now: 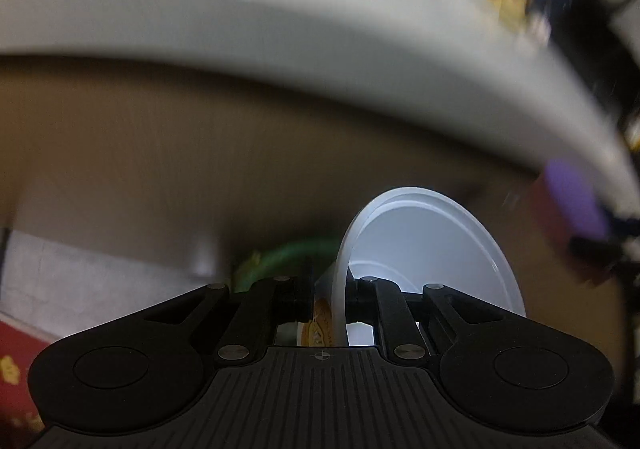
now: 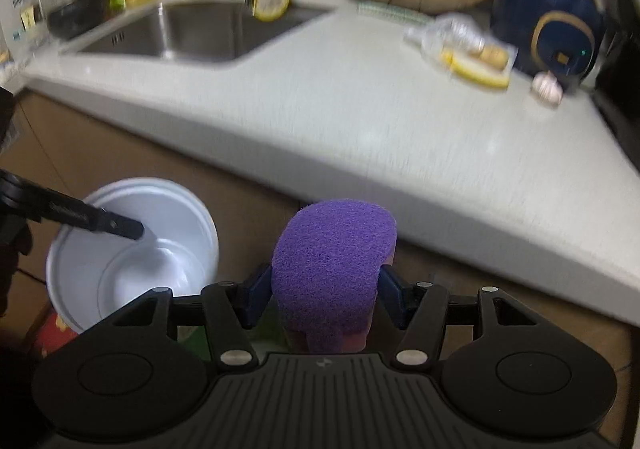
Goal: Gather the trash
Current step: 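Carry the white bowl with the left tool into the bin while the right tool carries the sponge, then open the left tool to drop the white bowl while the right tool drops the purple sponge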
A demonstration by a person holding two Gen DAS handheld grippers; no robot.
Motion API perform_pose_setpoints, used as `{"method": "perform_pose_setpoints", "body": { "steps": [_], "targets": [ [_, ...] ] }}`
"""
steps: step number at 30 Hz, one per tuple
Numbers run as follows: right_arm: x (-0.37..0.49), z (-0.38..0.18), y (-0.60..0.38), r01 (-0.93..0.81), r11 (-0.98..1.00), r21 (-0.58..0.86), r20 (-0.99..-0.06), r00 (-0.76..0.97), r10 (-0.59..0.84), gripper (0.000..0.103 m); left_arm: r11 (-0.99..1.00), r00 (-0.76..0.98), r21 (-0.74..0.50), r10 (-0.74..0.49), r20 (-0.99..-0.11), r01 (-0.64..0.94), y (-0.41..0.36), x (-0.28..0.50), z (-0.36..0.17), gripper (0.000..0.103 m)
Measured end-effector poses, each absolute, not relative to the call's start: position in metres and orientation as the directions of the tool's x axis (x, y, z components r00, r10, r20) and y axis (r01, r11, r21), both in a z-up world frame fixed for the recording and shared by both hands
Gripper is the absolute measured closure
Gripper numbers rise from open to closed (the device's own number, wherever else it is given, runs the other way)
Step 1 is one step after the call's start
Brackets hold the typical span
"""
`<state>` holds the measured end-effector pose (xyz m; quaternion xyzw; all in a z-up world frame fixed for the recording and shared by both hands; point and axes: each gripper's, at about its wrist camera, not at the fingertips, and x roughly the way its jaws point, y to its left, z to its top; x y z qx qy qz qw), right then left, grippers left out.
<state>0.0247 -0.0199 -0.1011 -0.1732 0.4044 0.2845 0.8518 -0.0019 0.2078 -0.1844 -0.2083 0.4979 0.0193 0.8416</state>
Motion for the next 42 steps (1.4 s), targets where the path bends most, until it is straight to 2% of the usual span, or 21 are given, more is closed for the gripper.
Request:
{"method": "perform_pose_setpoints", "body": {
  "steps": [4, 10, 15, 18, 22, 24, 26, 28, 31, 34, 38, 42],
  "targets": [
    [0.029, -0.136, -0.025, -0.631, 0.773, -0.069, -0.842, 0.452, 0.294, 0.045, 0.920, 0.359, -0.319, -0.225, -0.906, -0.229, 0.179, 0.019, -0.250, 0.089],
    [0.034, -0.240, -0.029, -0.648, 0.759, -0.071, -0.912, 0.351, 0.214, 0.045, 0.954, 0.248, -0.186, -0.127, -0.960, -0.234, 0.134, 0.055, -0.364, 0.089],
    [0.028, -0.321, -0.028, -0.644, 0.765, 0.009, -0.930, 0.275, 0.243, 0.046, 0.958, 0.264, -0.156, -0.090, -0.960, -0.242, 0.123, 0.082, -0.462, 0.089],
    [0.024, -0.370, -0.024, -0.648, 0.761, 0.042, -0.943, 0.226, 0.245, 0.046, 0.953, 0.256, -0.188, -0.126, -0.959, -0.237, 0.128, 0.094, -0.515, 0.082],
    [0.026, -0.420, -0.015, -0.639, 0.767, 0.062, -0.953, 0.190, 0.235, 0.046, 0.958, 0.266, -0.188, -0.127, -0.955, -0.218, 0.138, 0.102, -0.557, 0.080],
    [0.029, -0.436, -0.006, -0.634, 0.770, 0.071, -0.955, 0.179, 0.235, 0.046, 0.951, 0.264, -0.211, -0.148, -0.953, -0.227, 0.148, 0.105, -0.558, 0.079],
    [0.035, -0.451, 0.001, -0.626, 0.775, 0.088, -0.957, 0.162, 0.240, 0.046, 0.925, 0.250, -0.299, -0.240, -0.938, -0.233, 0.156, 0.103, -0.548, 0.078],
    [0.043, -0.464, 0.009, -0.620, 0.777, 0.113, -0.957, 0.142, 0.252, 0.045, 0.918, 0.248, -0.337, -0.283, -0.927, -0.211, 0.160, 0.099, -0.528, 0.078],
    [0.051, -0.482, 0.022, -0.649, 0.748, 0.140, -0.962, 0.089, 0.257, 0.045, 0.918, 0.271, -0.352, -0.297, -0.916, -0.184, 0.170, 0.091, -0.497, 0.078],
    [0.049, -0.487, 0.031, -0.675, 0.730, 0.106, -0.975, 0.076, 0.211, 0.044, 0.919, 0.294, -0.353, -0.293, -0.910, -0.174, 0.182, 0.083, -0.473, 0.078],
    [0.042, -0.446, 0.021, -0.694, 0.708, 0.131, -0.959, 0.091, 0.267, 0.044, 0.916, 0.350, -0.379, -0.314, -0.882, -0.131, 0.193, 0.066, -0.428, 0.078],
    [0.027, -0.385, 0.006, -0.736, 0.671, 0.089, -0.938, 0.164, 0.306, 0.044, 0.902, 0.449, -0.407, -0.307, -0.839, -0.145, 0.209, 0.037, -0.372, 0.078]
  ]
}}
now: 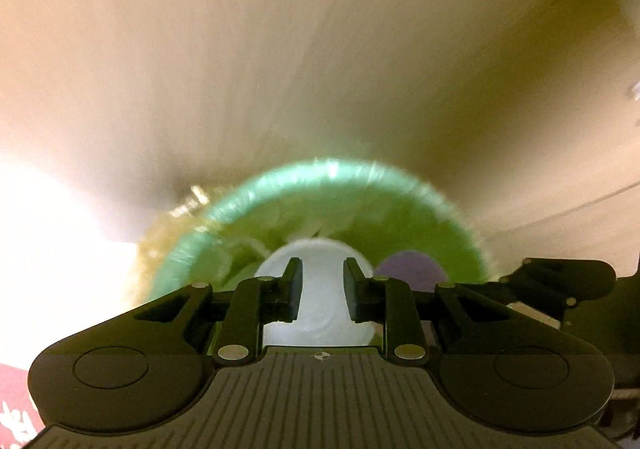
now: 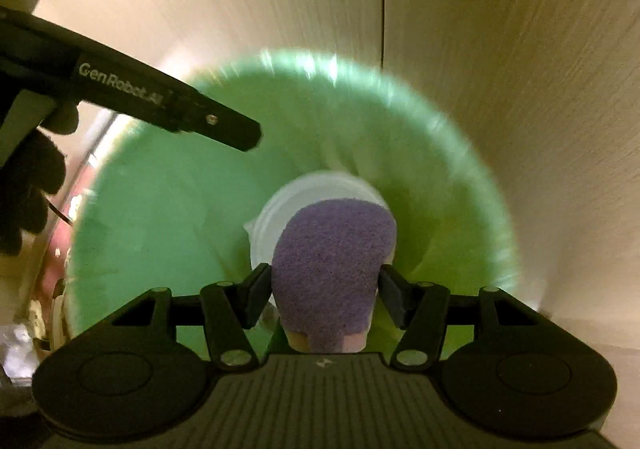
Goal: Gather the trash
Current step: 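Open the left tool to drop the white bowl while the right tool drops the purple sponge, then bring both tools back up over the counter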
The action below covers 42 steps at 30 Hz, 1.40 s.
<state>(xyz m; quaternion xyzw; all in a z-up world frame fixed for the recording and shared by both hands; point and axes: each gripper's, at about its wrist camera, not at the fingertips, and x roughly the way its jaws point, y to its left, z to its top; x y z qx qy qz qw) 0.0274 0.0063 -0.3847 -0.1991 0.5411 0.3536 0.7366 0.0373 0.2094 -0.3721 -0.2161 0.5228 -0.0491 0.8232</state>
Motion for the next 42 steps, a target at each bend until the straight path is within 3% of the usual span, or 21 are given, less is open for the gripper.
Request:
{"method": "perform_pose_setpoints", "body": {
  "steps": [6, 8, 9, 11, 12, 13, 20, 24, 27, 31, 37, 42],
  "targets": [
    [0.037, -0.319, 0.014, -0.728, 0.677, 0.110, -0.909, 0.203, 0.366, 0.044, 0.868, 0.527, -0.436, -0.262, -0.808, -0.236, 0.238, 0.018, -0.298, 0.078],
    [0.050, -0.331, 0.027, -0.705, 0.685, 0.183, -0.883, 0.188, 0.430, 0.032, 0.864, 0.521, -0.427, -0.243, -0.818, -0.267, 0.239, 0.018, -0.292, 0.078],
    [0.056, -0.348, 0.036, -0.699, 0.679, 0.224, -0.885, 0.147, 0.442, 0.022, 0.861, 0.513, -0.425, -0.240, -0.824, -0.280, 0.240, 0.016, -0.292, 0.078],
    [0.072, -0.404, 0.060, -0.685, 0.703, 0.193, -0.941, 0.074, 0.330, 0.029, 0.863, 0.488, -0.409, -0.232, -0.842, -0.296, 0.240, 0.016, -0.299, 0.078],
    [0.076, -0.428, 0.068, -0.677, 0.724, 0.134, -0.964, 0.080, 0.253, 0.047, 0.870, 0.475, -0.393, -0.223, -0.851, -0.296, 0.237, 0.018, -0.304, 0.078],
    [0.079, -0.444, 0.070, -0.676, 0.729, 0.104, -0.974, 0.078, 0.211, 0.055, 0.877, 0.468, -0.381, -0.216, -0.857, -0.293, 0.233, 0.020, -0.308, 0.078],
    [0.063, -0.447, 0.035, -0.662, 0.743, 0.100, -0.985, 0.042, 0.169, 0.050, 0.856, 0.409, -0.377, -0.221, -0.885, -0.353, 0.231, 0.005, -0.328, 0.078],
    [0.040, -0.389, 0.009, -0.695, 0.718, 0.015, -0.972, 0.158, 0.174, 0.051, 0.843, 0.435, -0.385, -0.207, -0.876, -0.375, 0.225, -0.004, -0.316, 0.078],
    [0.020, -0.314, -0.006, -0.732, 0.678, -0.070, -0.922, 0.306, 0.236, 0.051, 0.844, 0.522, -0.391, -0.161, -0.838, -0.368, 0.230, -0.016, -0.295, 0.078],
    [0.006, -0.223, -0.032, -0.728, 0.633, -0.263, -0.797, 0.534, 0.283, 0.045, 0.837, 0.630, -0.411, -0.105, -0.769, -0.361, 0.245, -0.032, -0.238, 0.078],
    [0.000, -0.142, -0.057, -0.603, 0.618, -0.504, -0.566, 0.771, 0.292, 0.045, 0.867, 0.742, -0.412, -0.075, -0.666, -0.282, 0.247, -0.043, -0.165, 0.078],
    [0.018, -0.087, -0.071, -0.527, 0.707, -0.472, -0.478, 0.827, 0.297, 0.045, 0.895, 0.816, -0.414, -0.112, -0.568, -0.165, 0.227, -0.034, -0.115, 0.078]
  ]
}}
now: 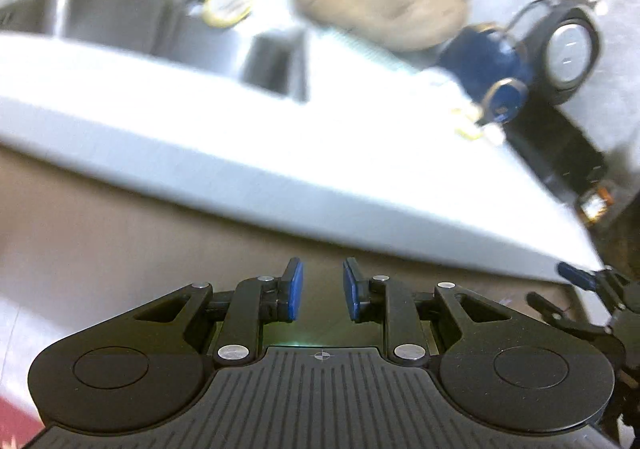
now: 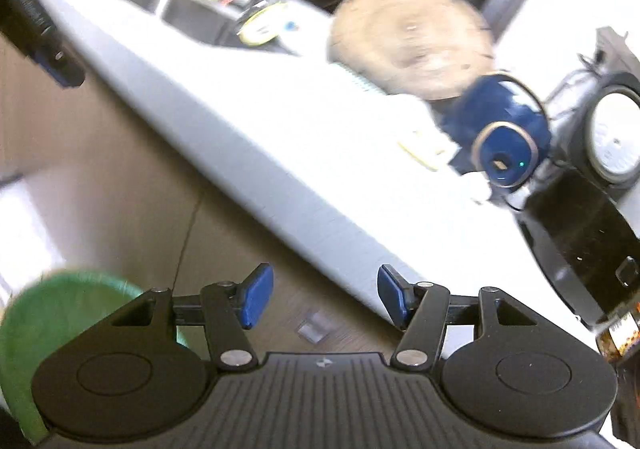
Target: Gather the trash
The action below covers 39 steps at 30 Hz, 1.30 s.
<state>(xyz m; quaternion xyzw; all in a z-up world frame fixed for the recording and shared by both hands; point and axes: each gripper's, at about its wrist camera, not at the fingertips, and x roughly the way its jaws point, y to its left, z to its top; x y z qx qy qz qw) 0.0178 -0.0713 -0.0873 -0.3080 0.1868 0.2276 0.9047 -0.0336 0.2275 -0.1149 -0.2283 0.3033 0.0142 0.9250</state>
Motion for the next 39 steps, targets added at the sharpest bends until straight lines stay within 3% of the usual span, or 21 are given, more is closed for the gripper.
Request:
{"method": "perform_pose_setpoints", "body": {
  "steps": [6, 18, 25, 33, 39],
  "targets": [
    [0.059, -0.055, -0.075, -0.504, 0.785, -0.359, -0.445, 0.832, 0.331, 0.042, 0.913, 0.857, -0.391, -0.105, -0.504, -0.118, 0.200, 0.002, -0.069, 0.078],
    [0.135, -0.047, -0.102, -0.540, 0.832, -0.132, -0.495, 0.763, 0.416, 0.037, 0.948, 0.791, -0.267, -0.028, -0.611, -0.173, 0.131, 0.101, -0.042, 0.078],
    [0.215, -0.026, -0.144, -0.468, 0.883, 0.013, -0.471, 0.776, 0.419, 0.031, 0.965, 0.768, -0.185, 0.026, -0.640, -0.186, 0.096, 0.157, -0.032, 0.078],
    [0.279, -0.010, -0.164, -0.326, 0.945, -0.028, -0.400, 0.870, 0.289, 0.031, 0.973, 0.742, -0.154, 0.026, -0.670, -0.173, 0.081, 0.200, -0.034, 0.078],
    [0.310, -0.015, -0.165, -0.329, 0.944, -0.003, -0.438, 0.850, 0.295, 0.029, 0.949, 0.769, -0.264, -0.040, -0.639, -0.171, 0.097, 0.231, -0.031, 0.078]
  ]
}}
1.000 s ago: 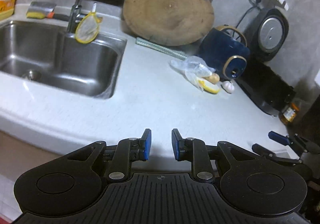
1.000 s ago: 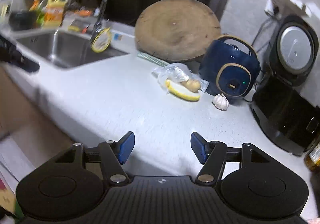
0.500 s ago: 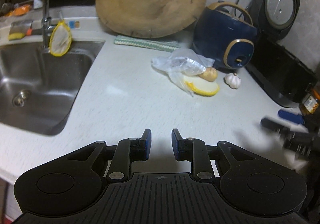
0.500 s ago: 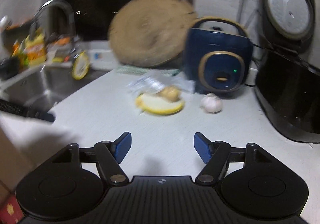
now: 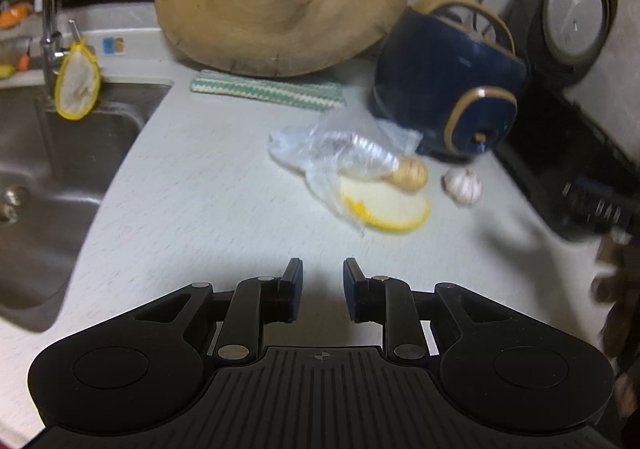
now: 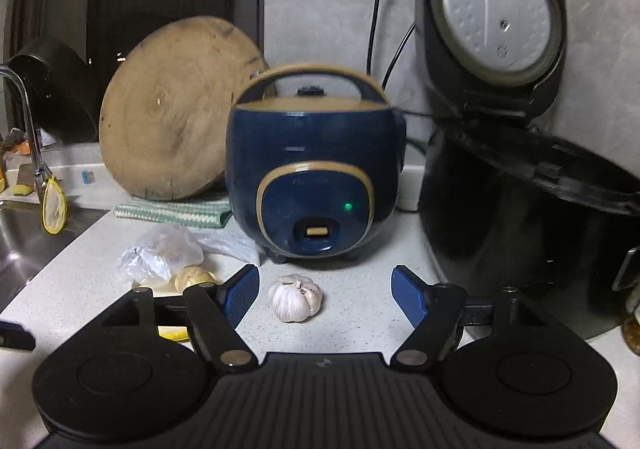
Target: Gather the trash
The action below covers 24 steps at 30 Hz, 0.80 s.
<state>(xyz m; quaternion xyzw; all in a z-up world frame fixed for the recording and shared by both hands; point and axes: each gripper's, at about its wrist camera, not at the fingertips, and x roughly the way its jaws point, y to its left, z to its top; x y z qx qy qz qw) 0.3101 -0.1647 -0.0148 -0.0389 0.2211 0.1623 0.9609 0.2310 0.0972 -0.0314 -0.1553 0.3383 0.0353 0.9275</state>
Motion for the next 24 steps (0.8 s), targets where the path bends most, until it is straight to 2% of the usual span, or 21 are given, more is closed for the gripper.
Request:
{"method": "perform_pose_setpoints", "body": {
  "steps": [6, 13, 17, 18, 19, 20, 24],
  "targets": [
    [0.338, -0.023, -0.139, -0.412, 0.911, 0.007, -0.484, 0.796, 0.364, 0.029, 0.929, 0.787, -0.314, -0.042, -0.616, -0.196, 0.106, 0.255, -0.028, 0.078],
    [0.385, -0.028, -0.062, -0.572, 0.820, 0.028, -0.519, 0.692, 0.501, 0.029, 0.916, 0.767, -0.348, -0.075, -0.637, -0.200, 0.107, 0.260, -0.041, 0.078],
    [0.427, -0.046, -0.017, -0.579, 0.810, 0.095, -0.599, 0.616, 0.511, 0.030, 0.905, 0.766, -0.362, -0.066, -0.639, -0.224, 0.110, 0.261, -0.045, 0.078],
    [0.432, -0.052, -0.010, -0.587, 0.802, 0.104, -0.623, 0.590, 0.513, 0.037, 0.900, 0.769, -0.366, -0.057, -0.636, -0.236, 0.113, 0.260, -0.045, 0.078],
    [0.434, -0.057, -0.005, -0.604, 0.787, 0.126, -0.643, 0.554, 0.529, 0.054, 0.895, 0.774, -0.369, -0.045, -0.632, -0.249, 0.117, 0.258, -0.044, 0.078],
    [0.431, -0.060, -0.004, -0.619, 0.769, 0.158, -0.654, 0.518, 0.551, 0.059, 0.891, 0.779, -0.370, -0.029, -0.626, -0.264, 0.121, 0.256, -0.043, 0.078],
    [0.387, -0.061, -0.016, -0.725, 0.672, 0.152, -0.637, 0.448, 0.627, 0.062, 0.865, 0.796, -0.390, 0.017, -0.605, -0.315, 0.138, 0.250, -0.042, 0.078]
  ]
}}
